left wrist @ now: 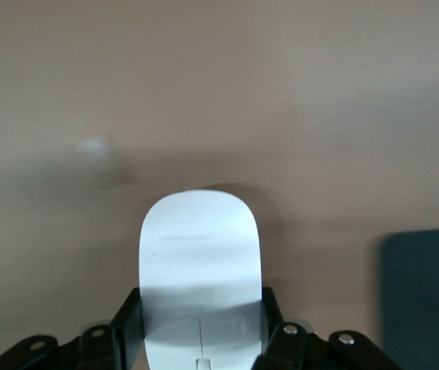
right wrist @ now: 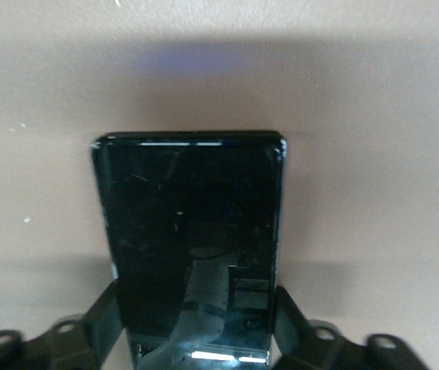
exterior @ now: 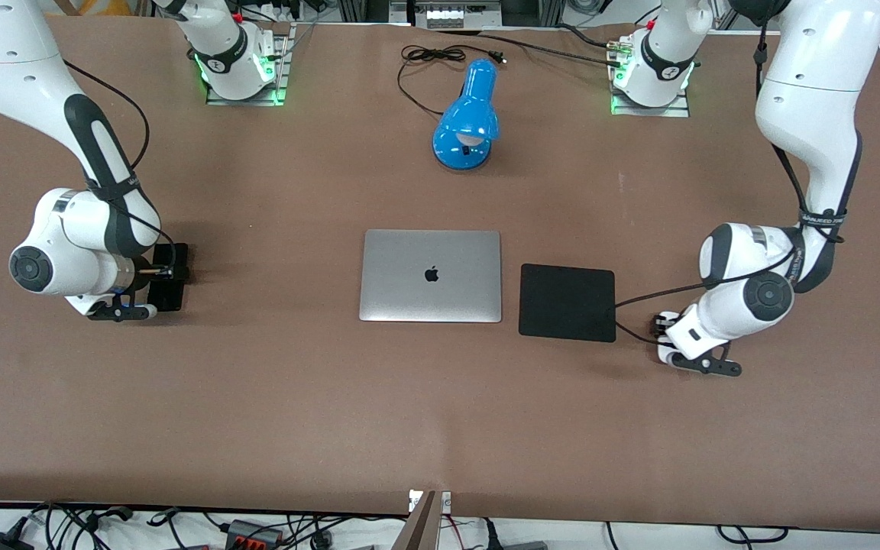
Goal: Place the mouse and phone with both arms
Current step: 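Grasp the phone with the right gripper while the left gripper grasps the mouse, then carry the phone beside the laptop while the left gripper sets mouse on pad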
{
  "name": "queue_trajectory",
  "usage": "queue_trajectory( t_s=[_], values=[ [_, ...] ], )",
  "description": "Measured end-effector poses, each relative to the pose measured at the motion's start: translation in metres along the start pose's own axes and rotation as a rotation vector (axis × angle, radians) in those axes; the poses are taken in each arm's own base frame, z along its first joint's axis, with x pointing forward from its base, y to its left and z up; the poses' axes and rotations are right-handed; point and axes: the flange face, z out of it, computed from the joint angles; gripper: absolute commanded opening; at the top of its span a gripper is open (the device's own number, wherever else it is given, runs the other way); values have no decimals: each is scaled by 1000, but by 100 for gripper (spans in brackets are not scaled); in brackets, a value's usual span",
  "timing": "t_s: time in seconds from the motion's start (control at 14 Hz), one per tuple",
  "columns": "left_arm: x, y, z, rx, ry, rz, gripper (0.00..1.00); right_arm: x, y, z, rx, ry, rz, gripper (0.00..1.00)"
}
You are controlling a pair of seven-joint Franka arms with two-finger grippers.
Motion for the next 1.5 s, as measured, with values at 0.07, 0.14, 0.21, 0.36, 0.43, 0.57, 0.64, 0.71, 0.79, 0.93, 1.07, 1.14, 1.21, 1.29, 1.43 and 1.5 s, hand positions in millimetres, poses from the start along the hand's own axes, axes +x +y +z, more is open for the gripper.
queue_trajectory(
  t_s=[0.07,0.14,0.21,0.36,0.43,0.57,0.64,0.71,0.79,0.93,1.07,1.14,1.21,1.29,1.43,1.5],
  values=[
    [0,28,-8,-20,-10,-11,30,0,0,0,0,-1,-1,40],
    [-1,57,-16,-41,-14,-18,30,0,0,0,-1,0,-1,35],
    [-3,89,-24,-63,-17,-31,31,0,0,0,-1,-1,-1,35],
    [-10,137,-29,-80,-25,-51,31,0,-1,-1,0,-8,-7,34],
    [-14,152,-27,-79,-30,-49,29,0,-3,-3,4,-26,-17,34],
    [-19,163,-22,-76,-40,-47,29,7,-21,-25,13,-43,-49,33],
    [-19,163,-20,-75,-45,-48,31,11,-37,-44,13,-31,-75,33],
    [-20,162,-17,-74,-50,-51,32,15,-56,-64,10,-14,-98,33],
    [-21,161,-15,-73,-55,-54,39,16,-77,-78,4,1,-110,33],
    [-22,160,-12,-72,-60,-59,47,17,-130,-86,-12,13,-107,33],
    [-22,159,-8,-70,-68,-64,95,14,-197,-81,-31,31,-89,33],
    [-22,157,-5,-69,-72,-67,100,10,-231,-76,-37,44,-74,33],
    [-22,156,-3,-68,-75,-69,100,6,-262,-70,-42,56,-57,33],
    [-22,155,-2,-67,-75,-72,100,2,-288,-64,-45,70,-43,33],
    [-20,151,-6,-67,-73,-78,100,-3,-322,-51,-36,88,-17,33],
    [-18,149,-12,-63,-75,-80,100,-5,-333,-45,-27,93,-12,33]
  ],
)
